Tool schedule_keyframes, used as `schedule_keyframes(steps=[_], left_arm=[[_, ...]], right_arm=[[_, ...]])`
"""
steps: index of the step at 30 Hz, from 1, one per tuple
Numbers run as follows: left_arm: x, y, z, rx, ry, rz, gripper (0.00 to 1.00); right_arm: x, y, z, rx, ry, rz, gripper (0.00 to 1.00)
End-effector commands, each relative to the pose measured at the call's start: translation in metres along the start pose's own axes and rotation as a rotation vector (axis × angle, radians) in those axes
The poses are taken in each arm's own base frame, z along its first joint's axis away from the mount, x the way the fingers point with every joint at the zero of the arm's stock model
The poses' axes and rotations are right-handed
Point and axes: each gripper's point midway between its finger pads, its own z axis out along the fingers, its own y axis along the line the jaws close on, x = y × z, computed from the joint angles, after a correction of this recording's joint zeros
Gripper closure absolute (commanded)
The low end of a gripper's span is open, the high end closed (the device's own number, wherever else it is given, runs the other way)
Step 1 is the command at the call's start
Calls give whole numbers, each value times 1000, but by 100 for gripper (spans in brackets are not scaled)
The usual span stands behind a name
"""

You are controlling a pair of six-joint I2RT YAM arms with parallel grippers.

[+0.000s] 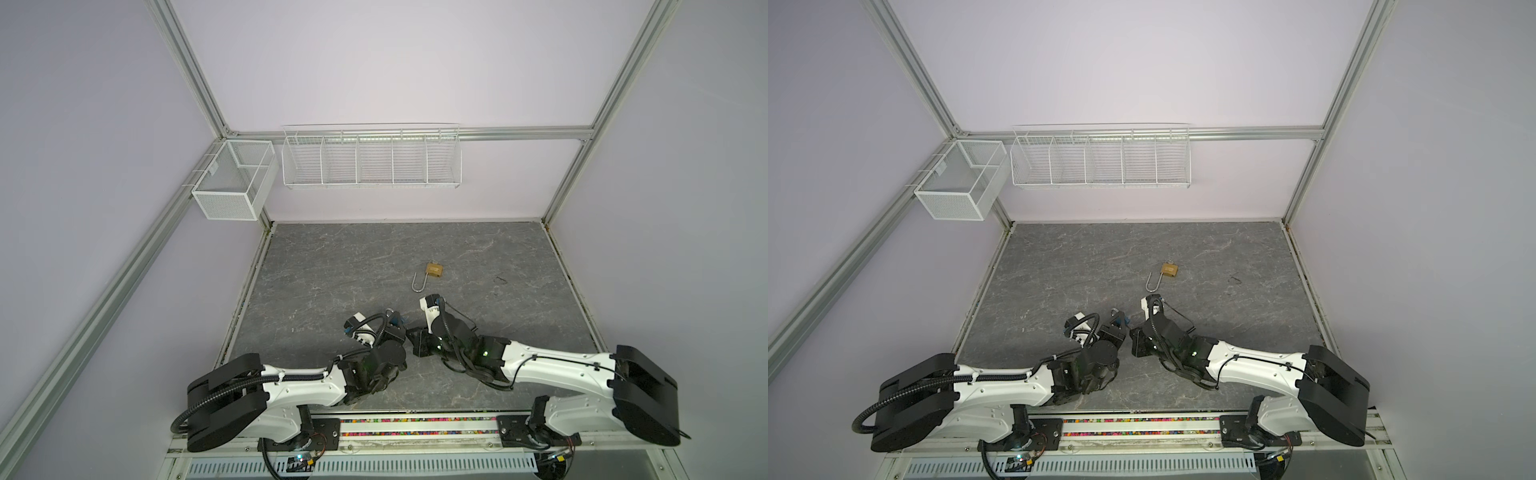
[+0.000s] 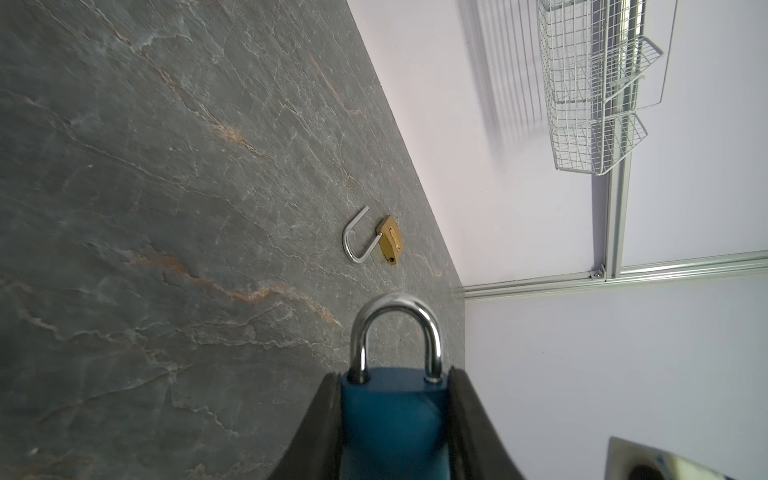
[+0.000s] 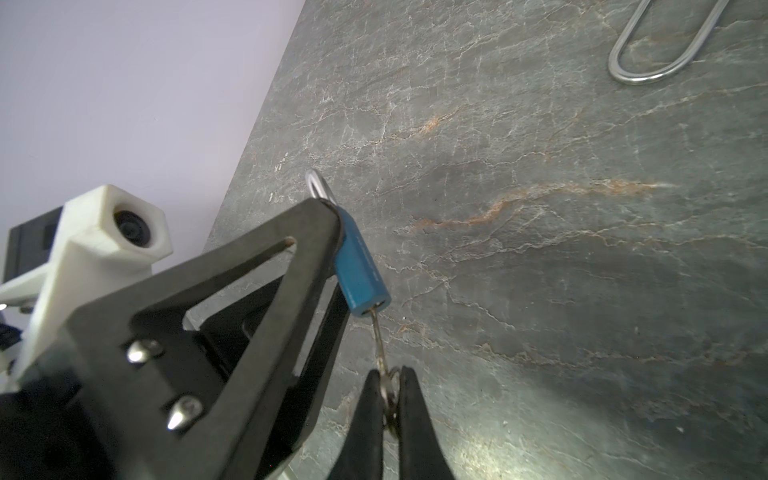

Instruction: Unlock with the key

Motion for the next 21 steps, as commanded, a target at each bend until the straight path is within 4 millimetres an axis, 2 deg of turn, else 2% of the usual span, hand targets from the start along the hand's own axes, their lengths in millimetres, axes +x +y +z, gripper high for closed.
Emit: schedule_keyframes(steps=[1,7,11,17,21], left_arm=[[38,-32,-9,79,176,-87,100],[33,-30,-8,70,164,-94,100],[34,-36,-8,75,181,-107,100],[47,-38,-7,63,239,-105,100],[53,-40,-5,84,258,-122,100]], right_arm=[[-24,51,-7,-154,-61,-63,94],[-23,55,-9,-142,-81,-101,94],[-24,50,-5,-108,-100,-125,94],[-31,59,-2,-110,-110,-143,94],[-33,58,1,-146,-103,-73,94]])
